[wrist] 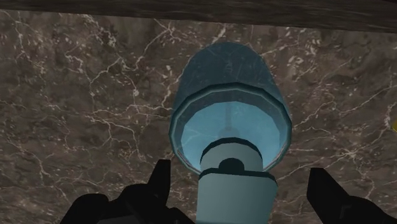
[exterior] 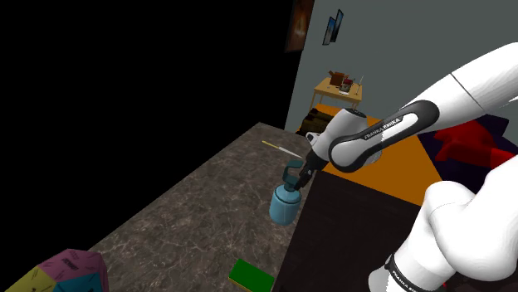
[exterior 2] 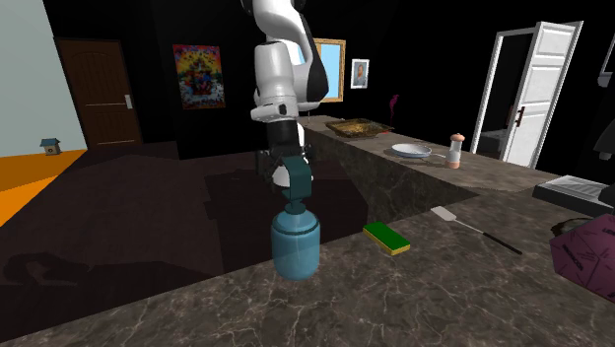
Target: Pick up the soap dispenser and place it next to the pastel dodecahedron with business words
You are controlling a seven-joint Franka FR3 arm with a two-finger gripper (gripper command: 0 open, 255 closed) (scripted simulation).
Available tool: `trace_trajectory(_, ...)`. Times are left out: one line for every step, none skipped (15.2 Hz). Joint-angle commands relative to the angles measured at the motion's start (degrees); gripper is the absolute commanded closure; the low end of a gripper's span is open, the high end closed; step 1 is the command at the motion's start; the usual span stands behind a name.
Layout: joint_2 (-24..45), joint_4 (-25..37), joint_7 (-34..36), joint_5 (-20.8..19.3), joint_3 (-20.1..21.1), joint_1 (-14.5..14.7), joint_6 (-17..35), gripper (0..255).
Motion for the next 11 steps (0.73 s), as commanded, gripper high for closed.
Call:
trace_trajectory(0.58,0.05,-0.23,0.41,-0.25,0.43,0.59,0)
trace_trajectory(0.58,0.05,-0.23,0.40,-0.24,0.43,0.60,0)
trace_trajectory(0.58,0.05,-0.23,0.41,-0.25,0.43,0.59,0)
trace_trajectory(0.58,0.05,-0.23,0.41,-0.25,0.43,0.59,0)
trace_trajectory(0.58,0.05,-0.23,0.41,-0.25,0.43,0.59,0)
trace_trajectory(0.58,0.05,-0.23,0.41,-0.25,0.43,0.59,0)
trace_trajectory(0.56,0.05,-0.22,0.39,-0.24,0.42,0.58,0)
trace_trajectory(0.56,0.05,-0.22,0.39,-0.24,0.42,0.58,255)
trace_trajectory(0.56,0.05,-0.22,0.39,-0.24,0.42,0.58,255)
trace_trajectory(0.56,0.05,-0.22,0.39,-0.24,0.42,0.58,255)
trace_trajectory(0.56,0.05,-0.21,0.39,-0.23,0.42,0.57,255)
